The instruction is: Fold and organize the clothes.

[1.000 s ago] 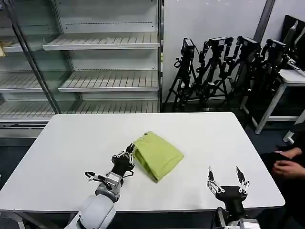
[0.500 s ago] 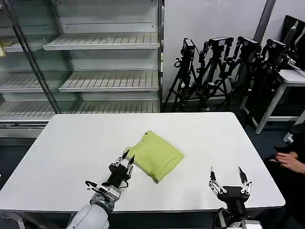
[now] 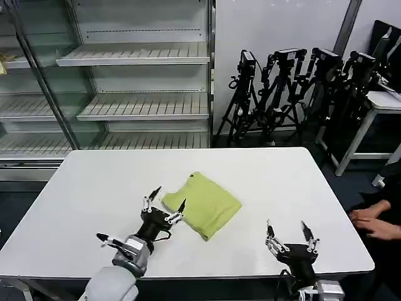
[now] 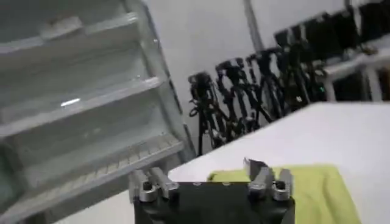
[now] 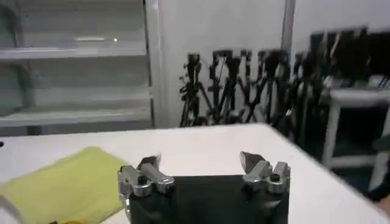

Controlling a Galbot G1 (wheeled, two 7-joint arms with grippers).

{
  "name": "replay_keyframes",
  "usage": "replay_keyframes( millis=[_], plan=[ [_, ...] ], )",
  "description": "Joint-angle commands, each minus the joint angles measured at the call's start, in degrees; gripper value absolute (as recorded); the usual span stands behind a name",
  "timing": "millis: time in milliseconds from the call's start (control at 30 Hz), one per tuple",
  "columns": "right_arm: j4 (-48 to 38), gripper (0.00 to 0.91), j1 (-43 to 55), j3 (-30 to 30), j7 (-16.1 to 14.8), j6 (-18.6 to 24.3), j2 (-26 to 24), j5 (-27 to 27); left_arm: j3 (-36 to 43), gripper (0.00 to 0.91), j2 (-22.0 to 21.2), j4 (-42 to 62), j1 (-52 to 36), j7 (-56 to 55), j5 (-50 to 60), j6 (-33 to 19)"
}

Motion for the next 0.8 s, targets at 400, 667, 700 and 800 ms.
replay_keyframes(
  millis=[400, 667, 700, 800],
  plan=[
    [-17.27, 0.907, 29.32, -12.74, 16.54, -10.77, 3.23, 47.9, -15.87, 0.907, -6.99, -12.06, 18.17, -6.24, -14.32, -1.15],
    [-21.29, 0.907, 32.54, -11.89, 19.72, -10.75, 4.61, 52.14, -14.13, 0.907, -8.03, -11.8, 18.28, -6.21, -13.02, -1.0],
    [-21.53, 0.907, 32.61, -11.64, 19.87, -10.74, 4.66, 52.37, -14.05, 0.907, -8.06, -11.66, 18.23, -6.2, -12.98, -1.0],
    [-22.36, 0.907, 32.51, -10.88, 20.66, -10.71, 4.86, 53.44, -13.78, 0.907, -7.99, -11.78, 18.52, -6.2, -12.58, -0.99]
  ],
)
